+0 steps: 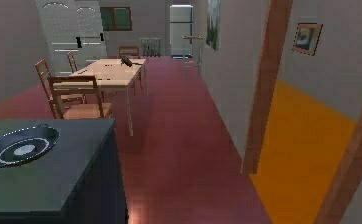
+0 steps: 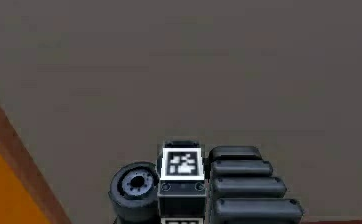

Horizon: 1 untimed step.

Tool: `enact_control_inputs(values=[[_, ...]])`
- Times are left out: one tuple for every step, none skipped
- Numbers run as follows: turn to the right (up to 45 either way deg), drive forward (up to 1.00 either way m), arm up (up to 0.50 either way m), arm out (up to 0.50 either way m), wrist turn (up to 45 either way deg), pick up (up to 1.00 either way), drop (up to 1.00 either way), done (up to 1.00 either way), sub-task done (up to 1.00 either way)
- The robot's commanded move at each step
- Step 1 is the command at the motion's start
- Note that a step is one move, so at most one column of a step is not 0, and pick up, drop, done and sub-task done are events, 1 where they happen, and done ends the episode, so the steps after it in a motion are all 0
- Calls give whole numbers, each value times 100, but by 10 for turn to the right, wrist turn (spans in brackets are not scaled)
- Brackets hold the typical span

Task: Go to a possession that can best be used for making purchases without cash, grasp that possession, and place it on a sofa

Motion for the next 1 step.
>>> enact_control_inputs(values=[[0, 30, 0, 0, 0, 0, 0, 0, 0]])
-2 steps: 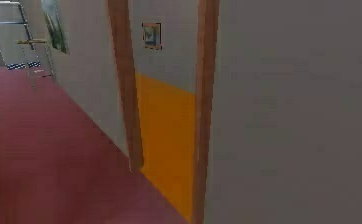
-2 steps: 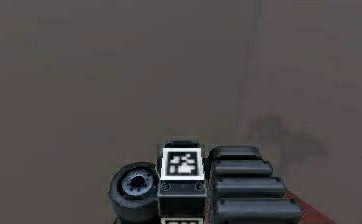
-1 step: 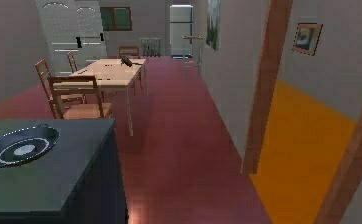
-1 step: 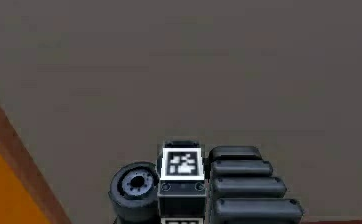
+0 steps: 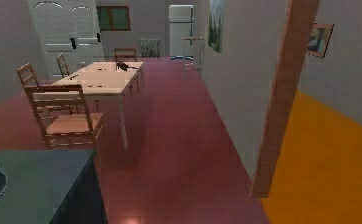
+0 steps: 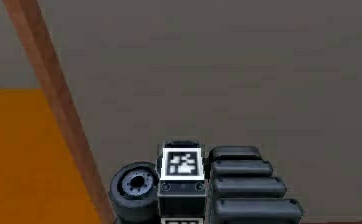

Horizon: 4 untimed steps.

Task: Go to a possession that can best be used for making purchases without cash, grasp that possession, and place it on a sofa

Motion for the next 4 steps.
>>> enact_control_inputs(values=[[180, 0, 0, 0, 0, 0, 0, 0, 0], [0, 80, 0, 0, 0, 0, 0, 0, 0], [450, 0, 0, 0, 0, 0, 0, 0, 0], [240, 0, 0, 0, 0, 0, 0, 0, 0]])
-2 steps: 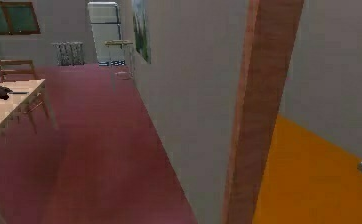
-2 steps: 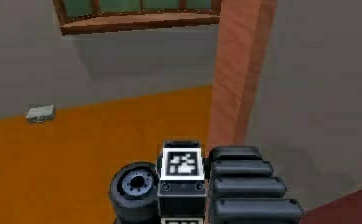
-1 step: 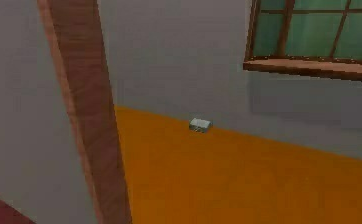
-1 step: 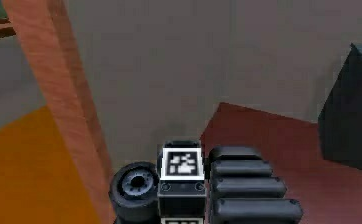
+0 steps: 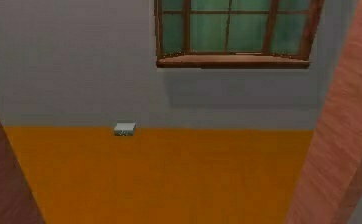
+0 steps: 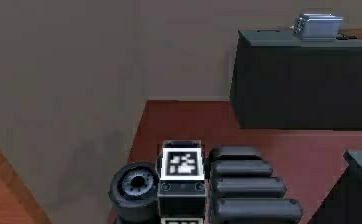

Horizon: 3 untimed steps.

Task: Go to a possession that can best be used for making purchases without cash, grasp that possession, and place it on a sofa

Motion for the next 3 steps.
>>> enact_control_inputs(values=[[0, 75, 0, 0, 0, 0, 0, 0, 0], [-450, 0, 0, 0, 0, 0, 0, 0, 0], [-180, 0, 0, 0, 0, 0, 0, 0, 0]])
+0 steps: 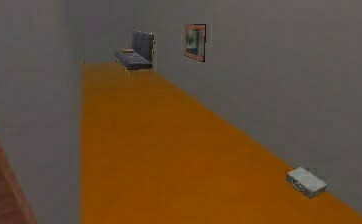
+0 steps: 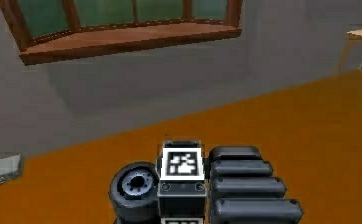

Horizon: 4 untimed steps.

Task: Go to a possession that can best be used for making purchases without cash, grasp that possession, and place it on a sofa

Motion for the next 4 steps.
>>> enact_control_inputs(values=[[0, 35, 0, 0, 0, 0, 0, 0, 0], [-210, 0, 0, 0, 0, 0, 0, 0, 0], [0, 100, 0, 0, 0, 0, 0, 0, 0], [0, 100, 0, 0, 0, 0, 0, 0, 0]])
